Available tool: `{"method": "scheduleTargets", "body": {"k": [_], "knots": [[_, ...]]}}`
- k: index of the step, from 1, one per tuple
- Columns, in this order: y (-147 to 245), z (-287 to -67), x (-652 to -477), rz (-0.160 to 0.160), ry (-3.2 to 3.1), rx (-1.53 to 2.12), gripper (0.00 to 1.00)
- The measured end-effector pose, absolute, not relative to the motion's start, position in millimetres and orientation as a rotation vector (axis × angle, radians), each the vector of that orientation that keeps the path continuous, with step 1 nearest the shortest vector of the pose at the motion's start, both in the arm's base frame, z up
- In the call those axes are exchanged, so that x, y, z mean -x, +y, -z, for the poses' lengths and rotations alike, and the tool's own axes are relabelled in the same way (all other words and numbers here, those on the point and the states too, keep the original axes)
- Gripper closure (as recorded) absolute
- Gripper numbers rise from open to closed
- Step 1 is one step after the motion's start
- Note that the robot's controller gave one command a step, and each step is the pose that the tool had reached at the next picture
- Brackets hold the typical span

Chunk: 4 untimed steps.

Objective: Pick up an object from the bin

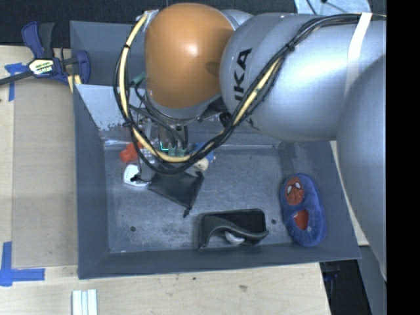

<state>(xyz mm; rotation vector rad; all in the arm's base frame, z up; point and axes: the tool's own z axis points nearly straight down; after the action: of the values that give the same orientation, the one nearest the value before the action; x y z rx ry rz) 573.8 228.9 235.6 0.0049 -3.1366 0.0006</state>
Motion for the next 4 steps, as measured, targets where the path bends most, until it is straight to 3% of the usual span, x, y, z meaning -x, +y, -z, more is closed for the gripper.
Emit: {"method": "scheduleTargets", "body": {"k": [1,2,3,4], "knots": [[154.2,-104.1,-581.1,-0.005,-3.136,-0.046,0.0],[157.6,-109.2,-582.4,0.001,-3.144,-0.05,1.0],[157.6,-109.2,-582.4,0.001,-3.144,-0.049,0.0],[126.9,-78.9,-594.2,-0.003,-3.136,0.159,0.0]]}}
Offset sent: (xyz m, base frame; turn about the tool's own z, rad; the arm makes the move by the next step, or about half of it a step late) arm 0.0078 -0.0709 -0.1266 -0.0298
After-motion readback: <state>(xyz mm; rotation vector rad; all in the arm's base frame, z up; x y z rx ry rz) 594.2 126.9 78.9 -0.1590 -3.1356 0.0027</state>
